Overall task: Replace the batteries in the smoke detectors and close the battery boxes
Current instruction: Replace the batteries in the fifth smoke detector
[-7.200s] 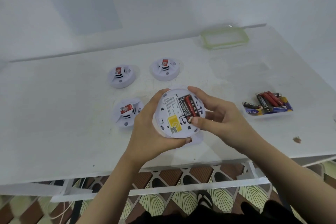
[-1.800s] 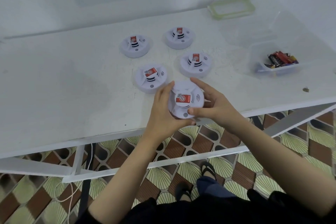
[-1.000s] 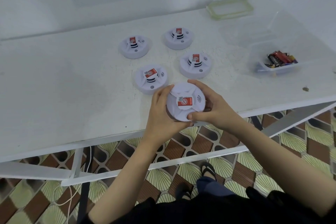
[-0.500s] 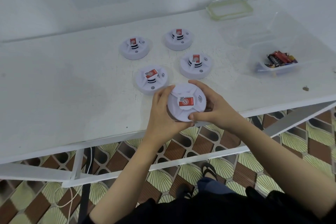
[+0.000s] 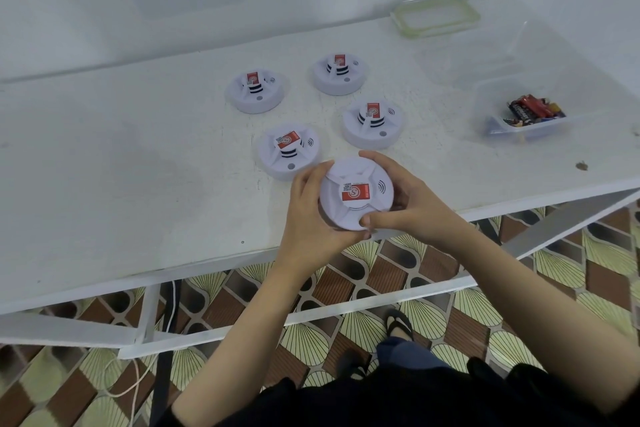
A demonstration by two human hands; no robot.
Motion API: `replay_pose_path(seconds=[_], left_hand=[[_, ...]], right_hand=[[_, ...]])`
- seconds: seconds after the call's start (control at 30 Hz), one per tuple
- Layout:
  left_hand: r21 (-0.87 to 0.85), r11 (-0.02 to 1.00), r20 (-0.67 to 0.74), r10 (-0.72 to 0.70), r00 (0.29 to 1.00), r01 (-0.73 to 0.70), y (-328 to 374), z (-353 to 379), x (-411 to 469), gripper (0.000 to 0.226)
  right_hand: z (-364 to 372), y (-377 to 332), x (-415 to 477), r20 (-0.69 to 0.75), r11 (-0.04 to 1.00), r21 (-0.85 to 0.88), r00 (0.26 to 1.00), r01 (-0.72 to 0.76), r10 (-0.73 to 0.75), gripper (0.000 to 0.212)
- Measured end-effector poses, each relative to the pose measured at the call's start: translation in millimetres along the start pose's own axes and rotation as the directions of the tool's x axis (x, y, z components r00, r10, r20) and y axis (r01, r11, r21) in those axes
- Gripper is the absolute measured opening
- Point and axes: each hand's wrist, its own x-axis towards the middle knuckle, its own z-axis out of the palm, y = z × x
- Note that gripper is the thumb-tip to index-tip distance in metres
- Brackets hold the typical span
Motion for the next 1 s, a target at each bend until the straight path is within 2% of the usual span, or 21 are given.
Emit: replay_pose_path(seconds=[0.13, 0.33, 1.0], left_hand=[[0.001, 1.0, 0.001, -0.002, 1.0, 0.002, -2, 0, 0, 0.097], [0.007, 1.0, 0.013, 0.007, 1.0, -0.007, -3, 0, 0, 0.1], [-0.009, 1.0, 0.012, 0.005, 1.0, -0.005, -1, 0, 0, 0.098]], right_hand=[[-4, -1, -2, 0.034, 0.999, 0.031, 0.999, -0.026, 0.025, 0.08], [-6, -8, -5, 0.031, 0.992, 0.112, 0.998, -0.066, 0.063, 0.058], [-6, -12, -5, 0.055, 0.994, 0.094, 0.997, -0.063, 0.058, 0.057]])
